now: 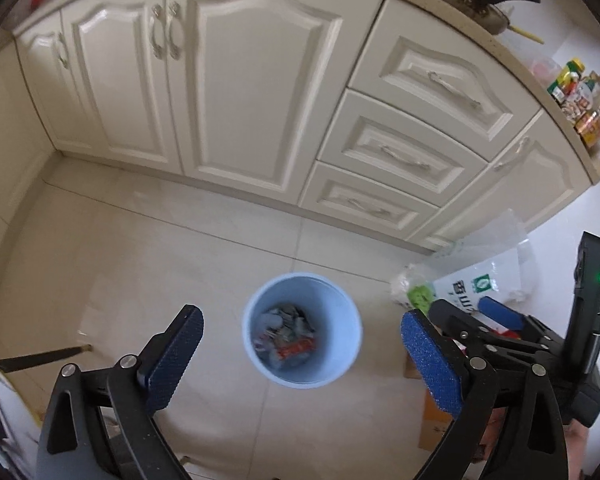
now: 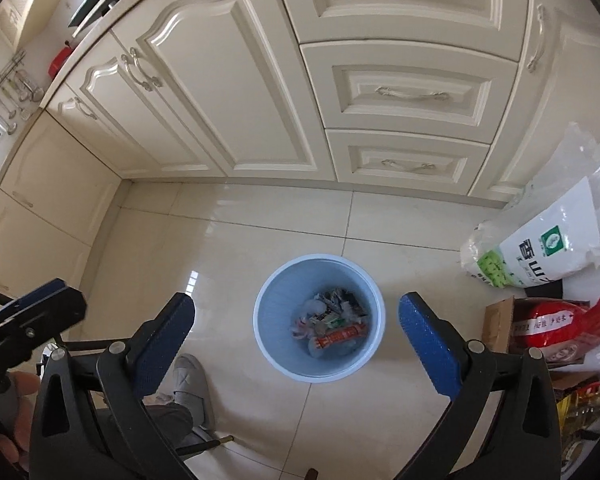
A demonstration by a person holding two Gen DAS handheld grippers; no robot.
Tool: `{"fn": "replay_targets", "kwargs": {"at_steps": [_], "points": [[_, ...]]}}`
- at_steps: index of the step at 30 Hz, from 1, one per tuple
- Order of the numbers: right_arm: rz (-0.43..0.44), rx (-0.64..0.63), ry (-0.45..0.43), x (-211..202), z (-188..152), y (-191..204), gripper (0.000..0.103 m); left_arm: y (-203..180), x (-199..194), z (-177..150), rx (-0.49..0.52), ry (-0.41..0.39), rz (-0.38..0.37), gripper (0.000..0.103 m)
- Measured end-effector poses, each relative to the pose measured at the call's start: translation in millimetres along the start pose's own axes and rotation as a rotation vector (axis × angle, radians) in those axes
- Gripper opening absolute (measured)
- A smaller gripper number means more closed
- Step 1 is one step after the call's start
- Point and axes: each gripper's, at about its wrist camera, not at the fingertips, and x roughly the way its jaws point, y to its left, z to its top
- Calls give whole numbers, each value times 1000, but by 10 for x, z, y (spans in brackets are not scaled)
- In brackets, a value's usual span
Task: Collect trash
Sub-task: 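Open both tools above the blue bin to drop the items, then move both open tools back over the orange table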
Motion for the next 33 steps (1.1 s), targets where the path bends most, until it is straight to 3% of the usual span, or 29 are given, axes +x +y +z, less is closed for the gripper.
{"fn": "replay_targets", "kwargs": {"at_steps": [9,16,22,25,33], "points": [[13,-62,-58,-401,-55,372,103,-33,-772,-450,-25,-100,34,97],[63,-132,-143,-906,-95,903,103,338,-1885,-966,-86,-221,51,98],[145,-238,-219,-1390,-179,1643,103,685,-2884,-1521,-157,-355,88,99],[197,-295,-256,-1616,-253,2051,103,897,-3420,-1869,-190,-439,133,102],[343,-464,-307,-2040,-584,3177,103,1378,-4473,-2806,-309,-569,253,102]]}}
